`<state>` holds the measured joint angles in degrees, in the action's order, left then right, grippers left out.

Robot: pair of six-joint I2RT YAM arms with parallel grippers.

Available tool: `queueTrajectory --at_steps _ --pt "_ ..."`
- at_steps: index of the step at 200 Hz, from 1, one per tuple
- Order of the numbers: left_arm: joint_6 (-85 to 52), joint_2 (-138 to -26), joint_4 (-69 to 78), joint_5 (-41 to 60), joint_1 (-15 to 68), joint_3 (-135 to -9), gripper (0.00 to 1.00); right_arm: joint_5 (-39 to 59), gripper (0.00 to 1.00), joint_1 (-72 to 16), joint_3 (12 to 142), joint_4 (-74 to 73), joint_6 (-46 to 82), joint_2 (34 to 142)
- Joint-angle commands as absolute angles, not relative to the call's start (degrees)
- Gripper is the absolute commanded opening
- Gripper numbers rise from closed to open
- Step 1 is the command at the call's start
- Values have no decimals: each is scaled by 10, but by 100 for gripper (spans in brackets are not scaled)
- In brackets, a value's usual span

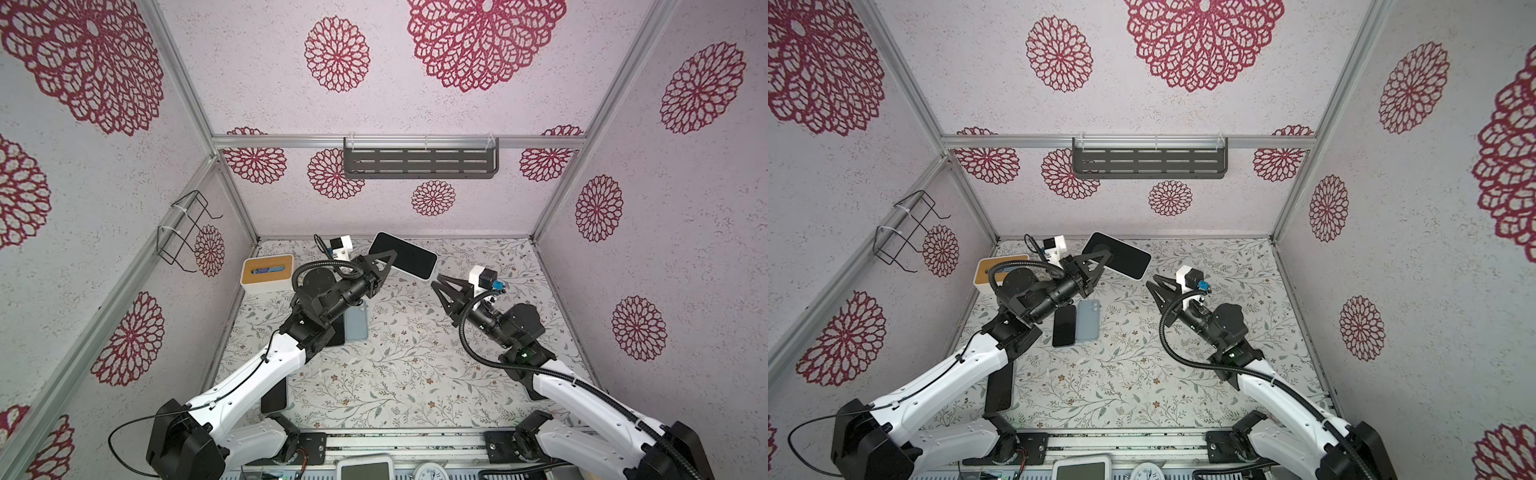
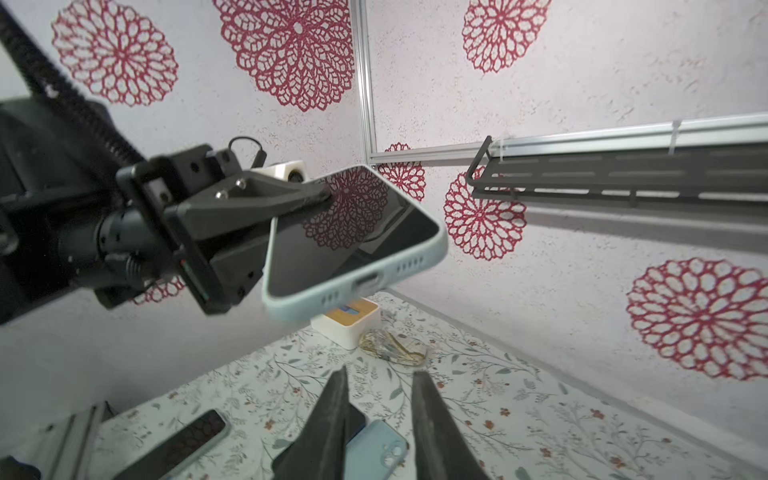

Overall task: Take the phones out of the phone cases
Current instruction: 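Close the right gripper on the phone's bottom edge while the left holds its top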

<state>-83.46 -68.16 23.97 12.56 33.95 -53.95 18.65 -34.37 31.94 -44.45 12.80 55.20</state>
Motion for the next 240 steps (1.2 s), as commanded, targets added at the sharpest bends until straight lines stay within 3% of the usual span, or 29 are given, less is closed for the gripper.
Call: queueTrajectory --at_steps 1,33,71,128,183,214,240 --pt "-816 -686 338 147 335 -553 0 232 56 -342 308 -524 224 543" --pt "-793 -704 412 143 337 -538 0 239 82 -342 301 -636 378 576" --pt "-784 -711 446 141 347 -529 0 233 85 -341 327 -721 475 629" --pt "-790 -715 469 134 349 -510 0 258 73 -340 364 -827 568 696" --pt "-797 -713 472 129 350 -500 0 265 42 -340 374 -848 587 718" --pt "-801 -714 474 124 350 -497 0 269 34 -340 372 -859 595 727" --pt "-801 -712 472 118 349 -496 0 274 33 -340 371 -866 601 732"
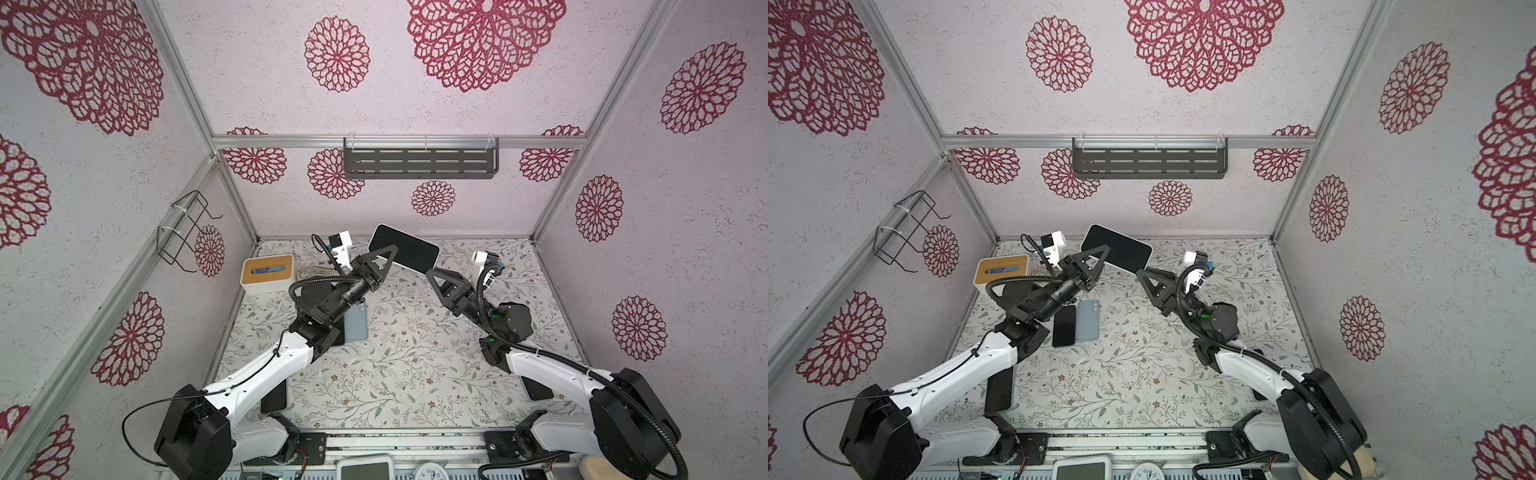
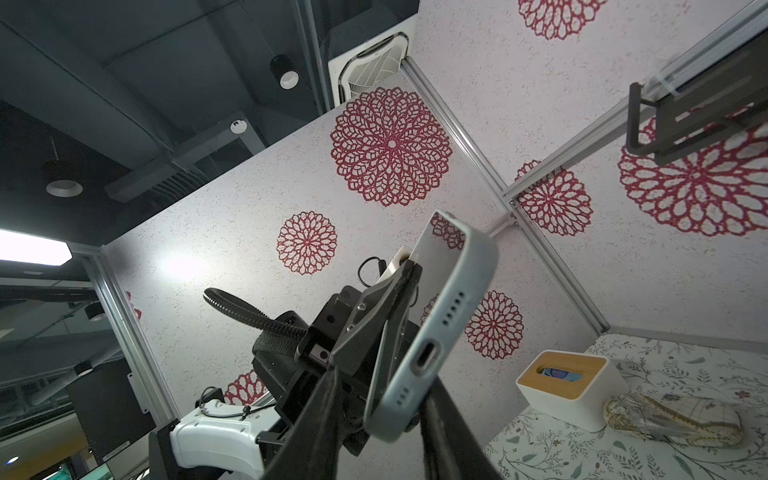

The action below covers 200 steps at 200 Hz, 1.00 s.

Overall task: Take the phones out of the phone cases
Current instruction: 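Close the right gripper on the phone's bottom edge while the left holds its top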

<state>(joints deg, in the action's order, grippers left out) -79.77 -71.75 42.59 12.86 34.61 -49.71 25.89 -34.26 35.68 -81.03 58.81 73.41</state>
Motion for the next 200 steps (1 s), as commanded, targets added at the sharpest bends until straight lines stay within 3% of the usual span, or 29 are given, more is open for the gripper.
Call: queueTrajectory --at_steps 1,115,200 --pt "-801 -712 472 118 349 -496 0 274 33 -340 372 -867 600 732" --pt "-800 -705 452 106 350 -497 0 274 36 -341 372 -873 606 747" --pt "-803 -704 427 110 353 -511 0 278 12 -340 381 -849 585 750"
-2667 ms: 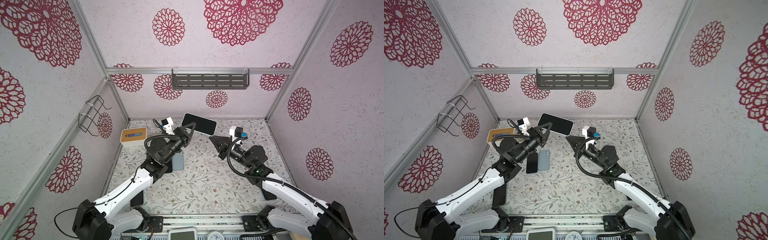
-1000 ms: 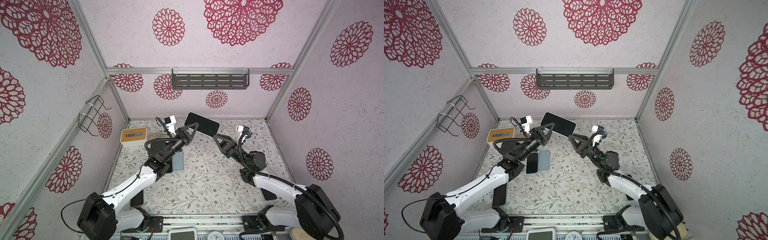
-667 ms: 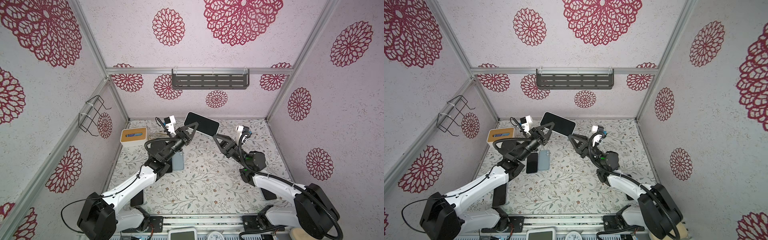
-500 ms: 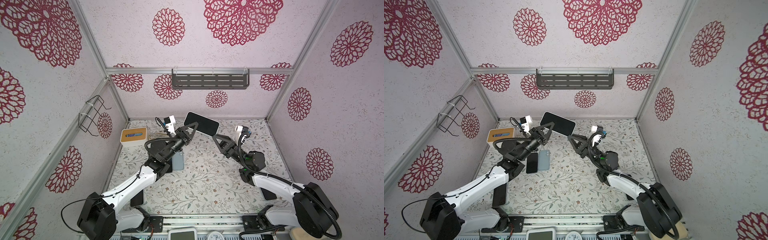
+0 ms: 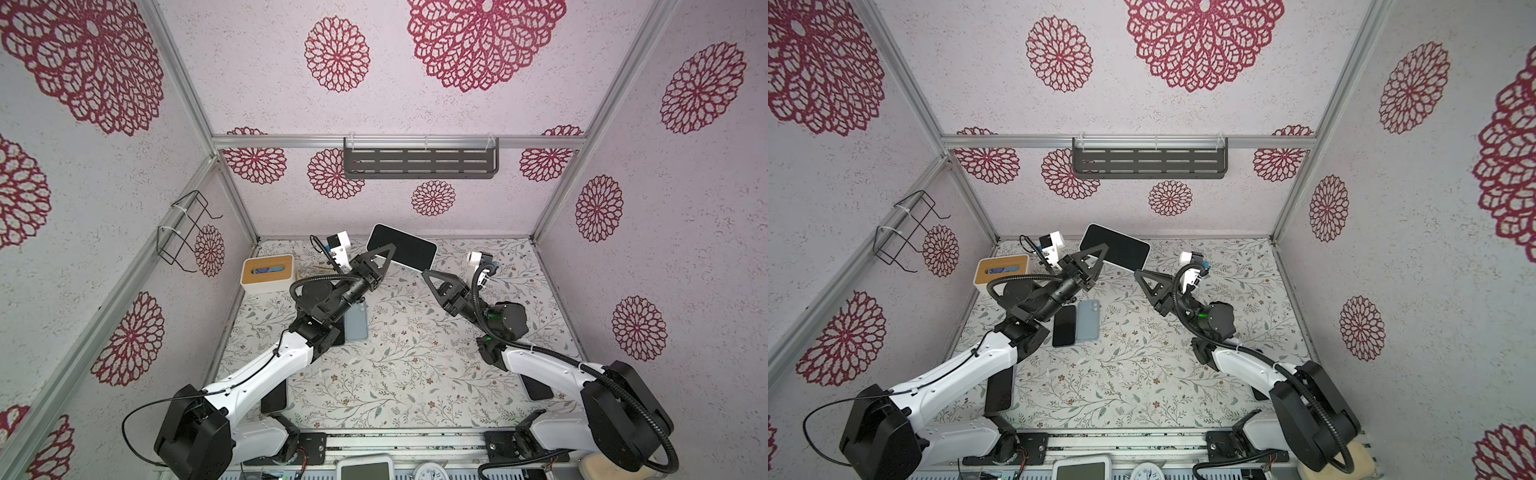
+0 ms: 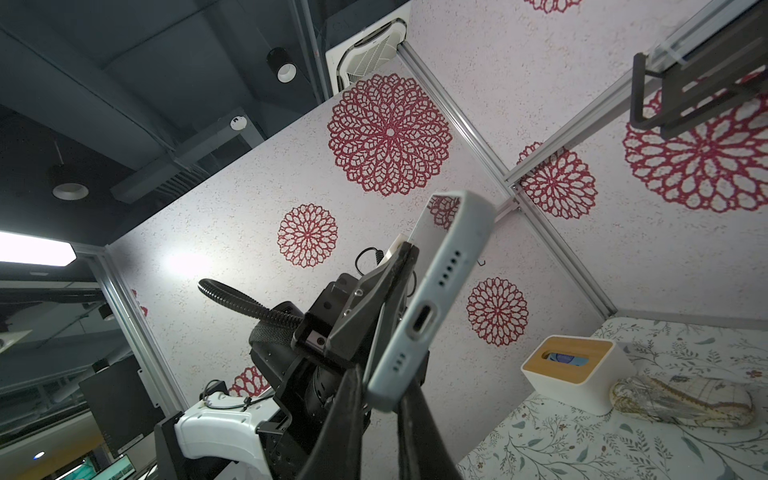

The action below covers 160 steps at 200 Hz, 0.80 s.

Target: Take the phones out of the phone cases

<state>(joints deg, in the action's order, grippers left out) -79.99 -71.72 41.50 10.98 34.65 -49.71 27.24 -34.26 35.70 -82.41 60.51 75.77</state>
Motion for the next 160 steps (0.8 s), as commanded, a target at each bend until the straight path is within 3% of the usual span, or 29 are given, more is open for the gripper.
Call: queueTrajectory --at_steps 1,63,160 --pt "-803 -704 426 110 354 -511 0 278 13 -340 381 -849 584 750" --pt "-815 -690 361 133 355 -528 0 288 9 -339 391 -739 473 714" --pt "-829 -680 290 187 370 -552 0 216 2 -331 451 -487 266 655"
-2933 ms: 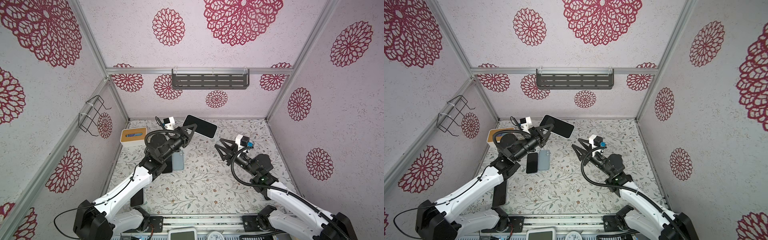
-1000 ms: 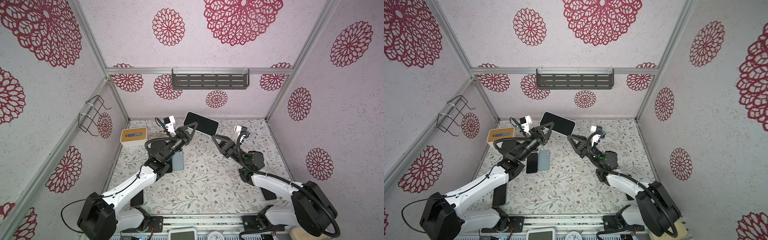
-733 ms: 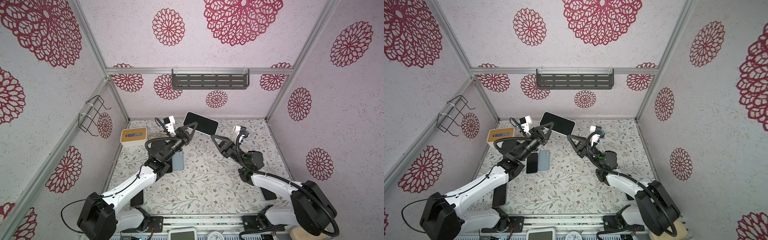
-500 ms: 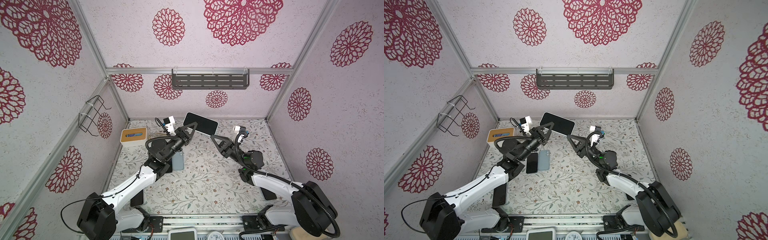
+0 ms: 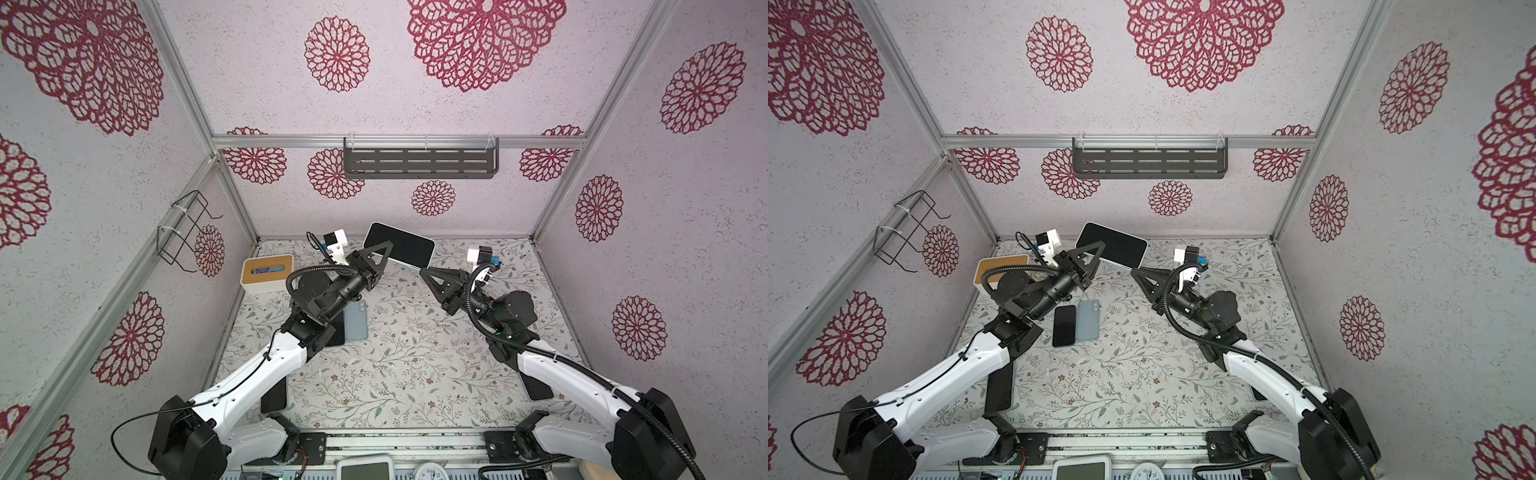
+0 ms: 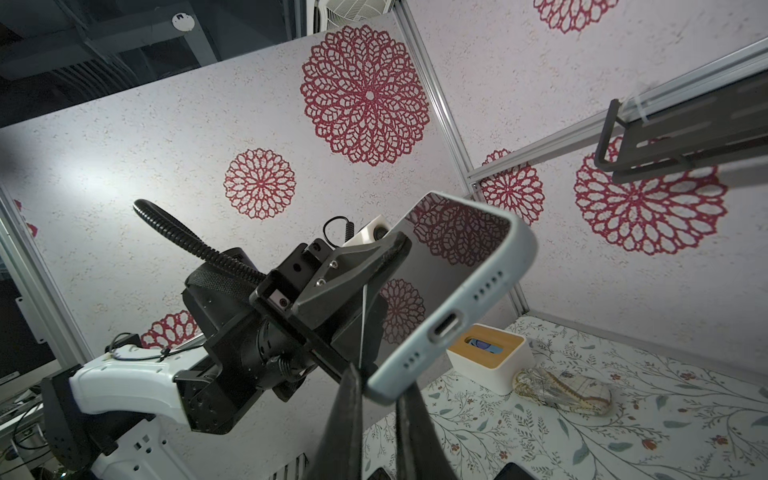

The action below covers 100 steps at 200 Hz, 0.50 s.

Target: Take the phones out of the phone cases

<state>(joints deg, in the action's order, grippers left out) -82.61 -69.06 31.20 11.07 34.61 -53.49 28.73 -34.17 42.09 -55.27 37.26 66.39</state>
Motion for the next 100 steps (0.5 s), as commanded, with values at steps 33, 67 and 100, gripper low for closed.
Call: queueTrajectory --at_steps 33,67,100 --pt "-847 -693 298 208 373 -570 0 178 2 -332 443 -471 215 646" --pt "-847 -703 275 229 375 -596 0 151 2 -332 419 -502 167 639" --pt "-839 -704 255 241 375 -605 0 129 1 -331 428 -478 132 633"
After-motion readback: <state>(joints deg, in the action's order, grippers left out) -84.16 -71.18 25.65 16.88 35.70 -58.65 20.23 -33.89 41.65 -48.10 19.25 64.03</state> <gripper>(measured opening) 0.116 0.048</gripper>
